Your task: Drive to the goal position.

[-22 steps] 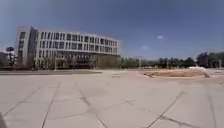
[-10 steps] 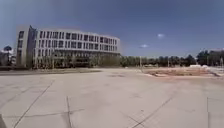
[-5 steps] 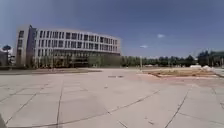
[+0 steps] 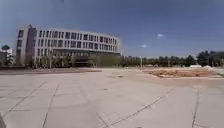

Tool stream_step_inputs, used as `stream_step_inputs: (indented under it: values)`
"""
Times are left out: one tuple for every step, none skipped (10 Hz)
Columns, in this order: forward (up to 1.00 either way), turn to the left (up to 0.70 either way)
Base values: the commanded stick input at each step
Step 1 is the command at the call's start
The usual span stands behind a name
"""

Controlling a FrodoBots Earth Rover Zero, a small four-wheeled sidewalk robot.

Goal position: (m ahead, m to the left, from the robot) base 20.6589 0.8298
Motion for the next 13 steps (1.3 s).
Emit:
stream_step_inputs:
  values:
    - [0.70, 0.01]
    - [0.70, 0.01]
    - [0.70, 0.01]
    - [0.70, 0.01]
    - [0.70, 0.01]
    - [0.70, 0.01]
    - [0.70, 0.01]
    - [0.70, 0.01]
    - [0.70, 0.01]
    - [0.70, 0.01]
    - [0.70, 0.01]
    - [0.70, 0.01]
    - [0.70, 0.01]
